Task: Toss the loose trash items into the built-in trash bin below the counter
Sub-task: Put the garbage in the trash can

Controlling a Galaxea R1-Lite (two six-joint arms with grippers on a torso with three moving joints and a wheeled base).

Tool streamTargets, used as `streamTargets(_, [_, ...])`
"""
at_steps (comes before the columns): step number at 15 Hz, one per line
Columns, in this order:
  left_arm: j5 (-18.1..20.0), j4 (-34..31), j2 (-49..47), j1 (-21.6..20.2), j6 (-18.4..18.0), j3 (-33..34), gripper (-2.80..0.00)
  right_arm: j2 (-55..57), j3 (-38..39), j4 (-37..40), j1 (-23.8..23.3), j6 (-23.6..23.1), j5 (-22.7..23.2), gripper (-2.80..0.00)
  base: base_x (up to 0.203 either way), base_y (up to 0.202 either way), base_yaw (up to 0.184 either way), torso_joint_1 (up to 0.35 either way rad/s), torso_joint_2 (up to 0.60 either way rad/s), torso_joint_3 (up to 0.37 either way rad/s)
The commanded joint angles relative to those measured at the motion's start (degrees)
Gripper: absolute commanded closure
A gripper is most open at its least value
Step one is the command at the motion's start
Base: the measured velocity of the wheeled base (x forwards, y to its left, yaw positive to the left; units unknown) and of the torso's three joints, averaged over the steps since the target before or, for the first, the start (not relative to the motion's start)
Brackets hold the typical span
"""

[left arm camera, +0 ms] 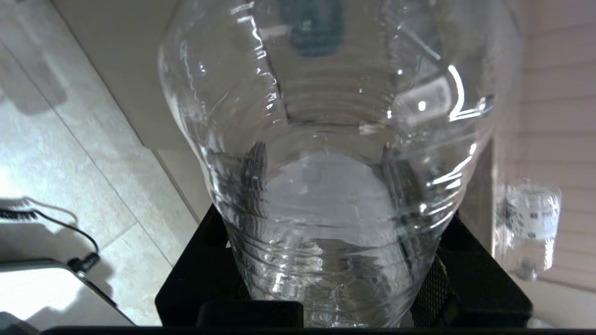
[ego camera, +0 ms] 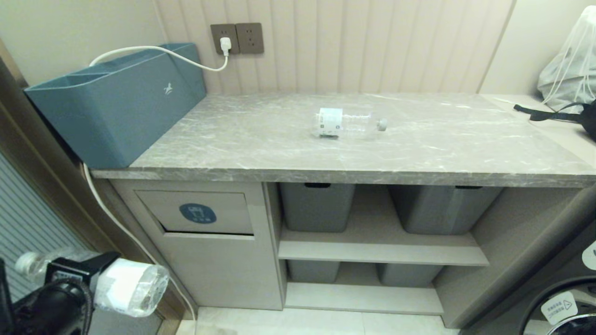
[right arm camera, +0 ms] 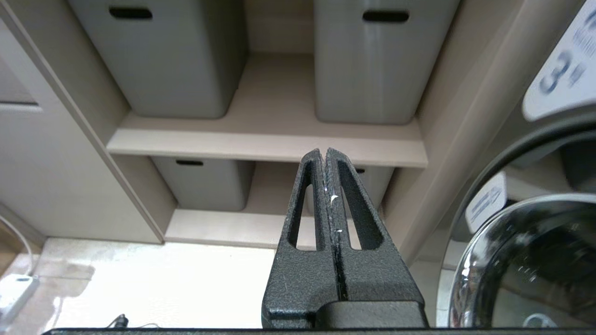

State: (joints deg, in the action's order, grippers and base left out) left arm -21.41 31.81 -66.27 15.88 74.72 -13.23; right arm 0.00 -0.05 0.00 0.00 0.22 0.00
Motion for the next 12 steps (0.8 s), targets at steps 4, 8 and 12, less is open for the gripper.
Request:
streamTargets(4, [1.39,0.88,-8.53,-0.23,10.14,-2.01,0.00,0.00,0.05,0.00,0.00,0.13,0.00,0.00,0.000,0.000,0.000,-0.210,0.50,0.288])
streamTargets(8, [2.52,13.00,-22.38,-1.35,10.72,-2.84,0.00,0.00,0.05,0.00,0.00,0.04,0.00,0.00,0.000,0.000,0.000,-0.192,0.48,0.284])
streamTargets(12, [3.53,23.44,-33.42,-6.16,9.78,-11.50,0.00,0.00,0.05,0.00,0.00,0.13,0.00,0.00,0.000,0.000,0.000,-0.081,0.21,0.127])
